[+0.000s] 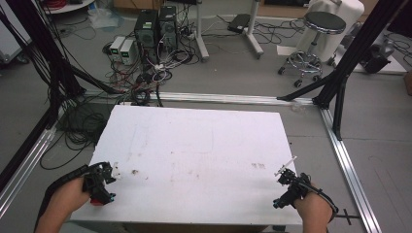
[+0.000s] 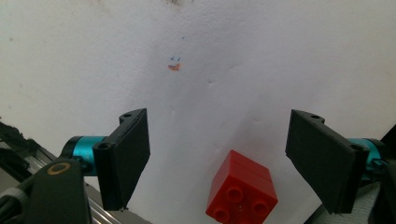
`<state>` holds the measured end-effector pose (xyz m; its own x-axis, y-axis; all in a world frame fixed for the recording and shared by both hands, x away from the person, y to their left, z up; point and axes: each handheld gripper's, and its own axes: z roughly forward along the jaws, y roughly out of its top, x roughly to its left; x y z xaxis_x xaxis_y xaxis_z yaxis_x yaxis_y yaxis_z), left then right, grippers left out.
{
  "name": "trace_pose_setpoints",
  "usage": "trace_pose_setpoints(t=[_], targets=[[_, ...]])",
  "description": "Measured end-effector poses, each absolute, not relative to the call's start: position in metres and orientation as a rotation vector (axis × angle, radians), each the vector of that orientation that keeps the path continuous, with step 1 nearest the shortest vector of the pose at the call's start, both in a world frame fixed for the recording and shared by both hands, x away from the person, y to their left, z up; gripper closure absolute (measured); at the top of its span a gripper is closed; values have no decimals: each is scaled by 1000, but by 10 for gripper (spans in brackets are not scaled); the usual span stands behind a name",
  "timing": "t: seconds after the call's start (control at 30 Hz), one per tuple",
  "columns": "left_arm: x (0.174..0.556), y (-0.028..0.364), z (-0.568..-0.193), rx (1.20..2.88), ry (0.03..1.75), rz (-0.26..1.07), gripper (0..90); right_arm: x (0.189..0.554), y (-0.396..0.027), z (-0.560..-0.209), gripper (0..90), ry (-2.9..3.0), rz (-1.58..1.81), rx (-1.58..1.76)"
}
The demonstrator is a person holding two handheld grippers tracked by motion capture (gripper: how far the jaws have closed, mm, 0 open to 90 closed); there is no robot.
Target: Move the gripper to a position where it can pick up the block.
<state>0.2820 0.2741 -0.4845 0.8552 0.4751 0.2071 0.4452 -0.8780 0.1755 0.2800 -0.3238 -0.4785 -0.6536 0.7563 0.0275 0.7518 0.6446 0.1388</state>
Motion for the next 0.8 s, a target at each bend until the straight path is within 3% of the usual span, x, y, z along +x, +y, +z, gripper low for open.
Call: trace_pose_setpoints(t=[0.33,0.8], targets=[[285,276,-478,2893,765,368,222,279,-324,-479,9,2827,224,1293],[293,284,-462,2891,660,327,222,279,-323,-477,9,2832,240,1285]])
